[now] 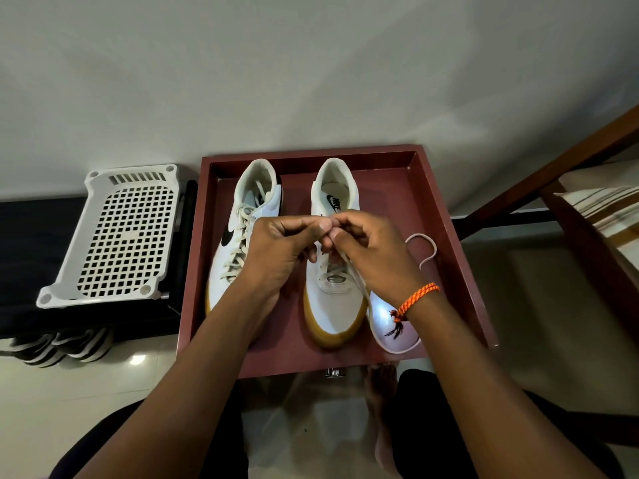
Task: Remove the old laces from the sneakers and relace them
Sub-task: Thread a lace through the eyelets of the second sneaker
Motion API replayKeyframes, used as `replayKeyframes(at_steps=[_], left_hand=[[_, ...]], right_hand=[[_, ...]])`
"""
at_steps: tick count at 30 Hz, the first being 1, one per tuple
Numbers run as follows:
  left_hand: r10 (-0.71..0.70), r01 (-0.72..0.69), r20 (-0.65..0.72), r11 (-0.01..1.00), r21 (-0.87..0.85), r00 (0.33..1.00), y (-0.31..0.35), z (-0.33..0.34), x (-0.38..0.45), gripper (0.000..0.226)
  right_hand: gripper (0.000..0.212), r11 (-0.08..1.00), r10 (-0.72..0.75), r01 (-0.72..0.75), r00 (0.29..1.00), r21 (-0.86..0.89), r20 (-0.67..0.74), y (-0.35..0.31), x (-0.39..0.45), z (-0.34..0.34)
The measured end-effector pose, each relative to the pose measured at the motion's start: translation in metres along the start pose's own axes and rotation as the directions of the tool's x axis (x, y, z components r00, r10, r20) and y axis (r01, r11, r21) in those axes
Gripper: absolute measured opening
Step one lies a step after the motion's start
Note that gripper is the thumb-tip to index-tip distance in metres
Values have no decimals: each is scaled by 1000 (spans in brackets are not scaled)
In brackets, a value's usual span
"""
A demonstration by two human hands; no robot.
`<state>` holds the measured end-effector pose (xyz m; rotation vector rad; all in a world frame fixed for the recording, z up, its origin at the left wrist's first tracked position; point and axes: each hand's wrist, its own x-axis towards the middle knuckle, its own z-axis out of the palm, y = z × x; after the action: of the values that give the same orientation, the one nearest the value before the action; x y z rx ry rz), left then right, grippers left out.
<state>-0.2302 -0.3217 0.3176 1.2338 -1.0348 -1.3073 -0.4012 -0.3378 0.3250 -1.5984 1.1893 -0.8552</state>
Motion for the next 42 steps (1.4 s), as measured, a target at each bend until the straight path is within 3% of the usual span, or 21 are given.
replayKeyframes(at_steps=[3, 5, 8, 13, 17, 20, 25, 28, 31, 42], left_hand=[[11, -10, -20, 999, 43, 1000, 3, -2, 1, 17], [37, -31, -32, 984, 174, 999, 1, -6, 3, 12], [41, -34, -13, 933, 358, 999, -1, -12, 5, 10], [19, 15, -79, 911, 413, 997, -2, -14, 6, 12], [-3, 76, -125, 809, 582, 992, -11, -17, 8, 13], [7, 50, -79, 716, 697, 997, -16, -17, 6, 17], [5, 51, -75, 687, 725, 997, -17, -17, 6, 18], [-10, 70, -85, 669, 740, 996, -18, -17, 7, 18], [-22, 88, -97, 659, 747, 995, -20, -17, 7, 19], [-27, 77, -78, 659, 748, 997, -22, -17, 8, 18]], right_hand=[[13, 997, -14, 5, 993, -82, -116, 4, 2, 1], [15, 985, -41, 14, 987, -174, -154, 6, 2, -1], [10, 975, -45, 11, 988, -221, -150, 5, 1, -1], [7, 898, -24, -31, 992, -438, -121, 15, 3, -3], [5, 790, -14, -70, 991, -610, -132, 18, 1, 3], [6, 784, -52, -44, 989, -619, -136, 17, 2, 7], [8, 765, -96, -46, 978, -643, -185, 12, 1, 14], [7, 659, -200, -6, 963, -753, -183, 10, -2, 20], [5, 570, -180, -74, 961, -818, -212, 13, -4, 24], [10, 526, -160, -53, 974, -849, -160, -1, -9, 32]])
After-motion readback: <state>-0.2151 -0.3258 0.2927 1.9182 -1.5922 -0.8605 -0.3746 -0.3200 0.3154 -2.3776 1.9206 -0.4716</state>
